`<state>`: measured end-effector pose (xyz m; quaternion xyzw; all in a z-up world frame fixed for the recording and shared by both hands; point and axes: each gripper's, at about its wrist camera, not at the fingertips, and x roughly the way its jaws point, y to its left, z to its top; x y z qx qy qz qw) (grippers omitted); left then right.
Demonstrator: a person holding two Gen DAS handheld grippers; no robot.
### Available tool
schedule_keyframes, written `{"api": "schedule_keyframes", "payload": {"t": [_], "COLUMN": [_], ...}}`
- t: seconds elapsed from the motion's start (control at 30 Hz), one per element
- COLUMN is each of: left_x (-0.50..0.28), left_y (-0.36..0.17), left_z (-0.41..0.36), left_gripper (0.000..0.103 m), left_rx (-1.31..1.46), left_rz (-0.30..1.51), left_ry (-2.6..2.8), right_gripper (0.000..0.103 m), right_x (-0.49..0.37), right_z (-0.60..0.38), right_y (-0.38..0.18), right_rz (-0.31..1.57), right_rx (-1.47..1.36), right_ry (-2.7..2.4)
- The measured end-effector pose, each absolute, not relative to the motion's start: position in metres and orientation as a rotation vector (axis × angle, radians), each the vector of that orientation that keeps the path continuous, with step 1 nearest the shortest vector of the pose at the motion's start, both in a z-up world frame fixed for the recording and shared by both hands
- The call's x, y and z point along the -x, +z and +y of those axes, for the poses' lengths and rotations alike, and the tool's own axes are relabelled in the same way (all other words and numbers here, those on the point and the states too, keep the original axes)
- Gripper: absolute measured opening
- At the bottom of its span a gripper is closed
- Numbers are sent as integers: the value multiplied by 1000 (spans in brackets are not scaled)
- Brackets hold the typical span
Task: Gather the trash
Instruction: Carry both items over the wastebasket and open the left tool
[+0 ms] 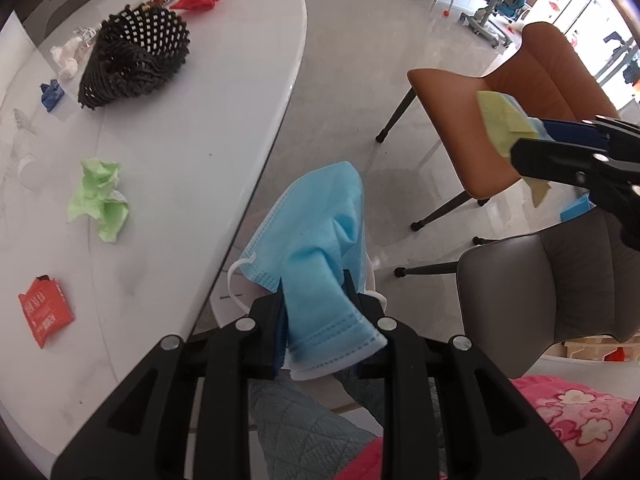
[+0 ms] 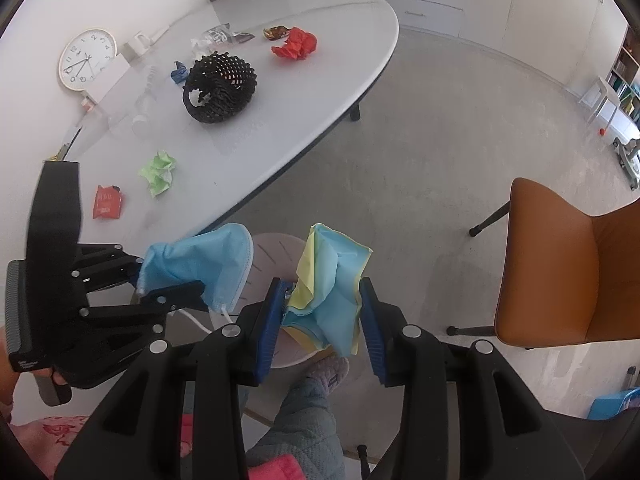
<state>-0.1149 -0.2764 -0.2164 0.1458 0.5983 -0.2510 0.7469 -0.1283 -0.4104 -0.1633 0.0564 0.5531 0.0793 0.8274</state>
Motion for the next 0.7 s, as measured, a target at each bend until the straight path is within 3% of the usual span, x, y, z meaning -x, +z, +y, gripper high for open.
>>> {"api": "schedule_keyframes", "payload": {"t": [0.13, 0.7], "left_x": [116, 117], "left_y": [-217, -203], "left_z": [-278, -253], "left_gripper": [43, 63], "left_rx": [-328, -319], "left_rz": [1319, 1314], "left_ry": [-545, -556], "right_gripper": [39, 39], "right_x": [129, 120], "right_z": [-412, -385], "right_y": [-162, -167], "right_rz": [1170, 1178], "right_rx": [-130, -137], "right_ry": [170, 202]}}
